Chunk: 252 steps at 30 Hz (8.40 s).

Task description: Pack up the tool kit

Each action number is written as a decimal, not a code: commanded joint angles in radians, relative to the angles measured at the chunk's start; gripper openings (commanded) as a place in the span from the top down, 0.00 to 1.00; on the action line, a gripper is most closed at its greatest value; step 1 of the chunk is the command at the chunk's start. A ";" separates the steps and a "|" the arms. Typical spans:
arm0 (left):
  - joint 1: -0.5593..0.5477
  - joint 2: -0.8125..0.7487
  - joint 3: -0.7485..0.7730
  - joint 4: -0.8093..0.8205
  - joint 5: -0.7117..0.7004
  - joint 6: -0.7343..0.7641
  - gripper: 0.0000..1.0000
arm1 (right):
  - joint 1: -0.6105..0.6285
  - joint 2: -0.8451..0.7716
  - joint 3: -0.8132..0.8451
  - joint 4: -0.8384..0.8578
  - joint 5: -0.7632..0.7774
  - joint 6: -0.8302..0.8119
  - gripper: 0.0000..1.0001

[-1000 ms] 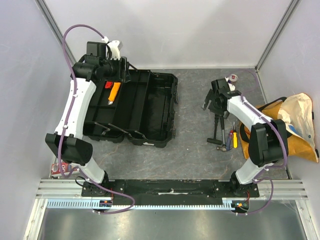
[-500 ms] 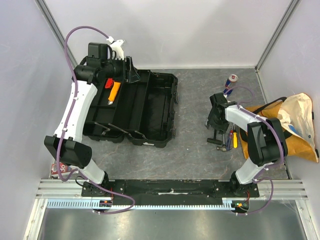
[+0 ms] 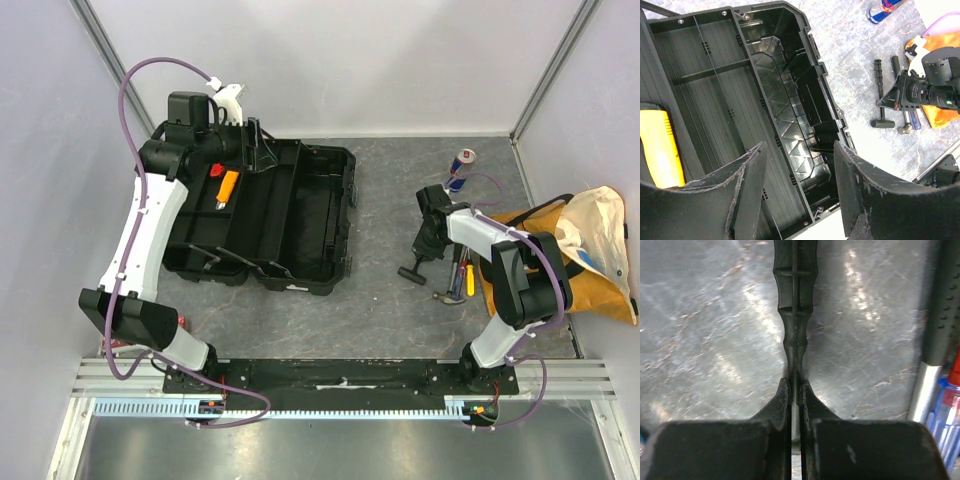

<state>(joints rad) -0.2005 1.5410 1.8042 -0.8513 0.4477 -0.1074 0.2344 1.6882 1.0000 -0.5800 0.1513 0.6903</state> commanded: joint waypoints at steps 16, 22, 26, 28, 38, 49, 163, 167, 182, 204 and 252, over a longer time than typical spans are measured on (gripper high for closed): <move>-0.002 -0.125 -0.089 0.063 -0.050 -0.066 0.38 | 0.287 0.008 0.437 0.397 -0.386 0.104 1.00; 0.000 -0.171 -0.121 0.061 -0.055 -0.072 0.38 | 0.353 0.151 0.511 0.441 -0.401 0.124 1.00; 0.000 -0.194 -0.141 0.063 -0.056 -0.075 0.38 | 0.394 0.235 0.575 0.390 -0.326 0.062 1.00; 0.001 -0.203 -0.151 0.061 -0.058 -0.077 0.38 | 0.410 0.278 0.594 0.367 -0.300 0.058 1.00; 0.001 -0.213 -0.166 0.061 -0.053 -0.072 0.38 | 0.468 0.547 0.825 0.231 -0.204 0.178 1.00; 0.000 -0.213 -0.174 0.063 -0.056 -0.072 0.38 | 0.477 0.647 0.928 0.174 -0.179 0.230 0.66; 0.001 -0.222 -0.221 0.104 -0.075 -0.107 0.38 | 0.359 0.086 0.500 0.551 -0.115 -0.040 1.00; 0.001 -0.226 -0.227 0.103 -0.084 -0.106 0.38 | 0.385 0.160 0.542 0.539 -0.065 -0.058 1.00; 0.001 -0.223 -0.229 0.100 -0.096 -0.103 0.38 | 0.430 0.409 0.654 0.463 0.057 -0.199 1.00; 0.000 -0.213 -0.224 0.093 -0.107 -0.101 0.38 | 0.447 0.588 0.845 0.233 0.091 -0.167 0.62; 0.001 -0.222 -0.255 0.133 -0.017 -0.130 0.37 | -0.036 -0.099 -0.046 -0.139 0.386 0.071 0.28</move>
<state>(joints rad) -0.2005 1.3437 1.5494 -0.7563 0.4034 -0.2096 0.2306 1.6222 0.9981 -0.7231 0.5613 0.7334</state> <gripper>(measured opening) 0.625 0.723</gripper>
